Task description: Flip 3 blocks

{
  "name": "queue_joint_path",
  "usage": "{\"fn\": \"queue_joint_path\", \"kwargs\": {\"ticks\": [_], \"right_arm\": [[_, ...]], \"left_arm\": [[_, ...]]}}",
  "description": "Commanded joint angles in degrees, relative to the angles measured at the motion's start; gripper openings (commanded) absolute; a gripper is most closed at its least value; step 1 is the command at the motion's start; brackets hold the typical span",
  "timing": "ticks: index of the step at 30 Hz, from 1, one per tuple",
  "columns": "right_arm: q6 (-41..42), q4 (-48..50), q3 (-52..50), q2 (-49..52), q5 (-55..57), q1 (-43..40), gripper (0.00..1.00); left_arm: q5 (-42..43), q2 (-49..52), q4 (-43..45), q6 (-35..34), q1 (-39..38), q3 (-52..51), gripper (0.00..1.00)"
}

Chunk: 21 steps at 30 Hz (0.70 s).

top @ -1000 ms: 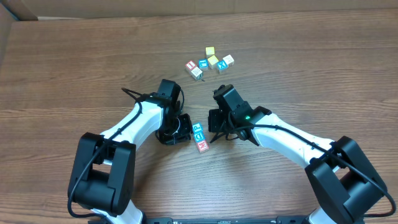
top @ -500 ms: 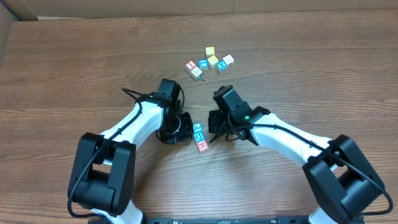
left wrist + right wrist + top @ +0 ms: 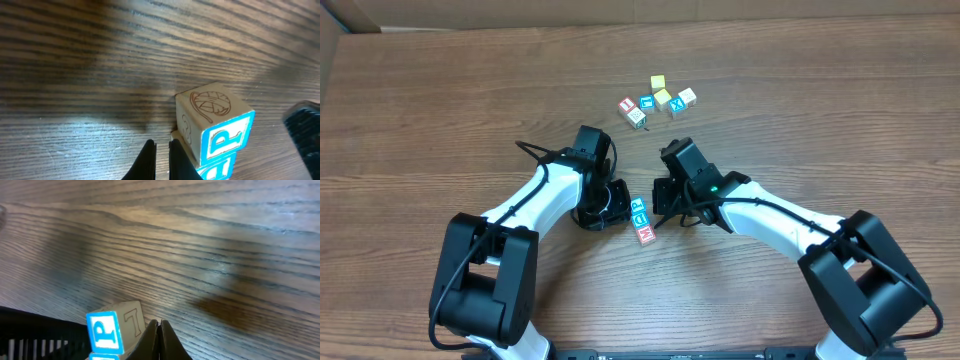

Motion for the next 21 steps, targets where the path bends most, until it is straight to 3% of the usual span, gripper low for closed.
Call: {"fn": "queue_joint_path", "kwargs": {"ticks": [1, 21], "right_arm": [[0.11, 0.57, 0.48, 1.27, -1.18, 0.00, 0.04], [0.07, 1.55, 0.48, 1.33, -3.80, 0.72, 0.04]], "left_arm": [[0.17, 0.72, 0.33, -0.79, -0.44, -0.72, 0.04], [-0.85, 0.72, 0.33, -0.76, -1.11, -1.18, 0.04]]}}
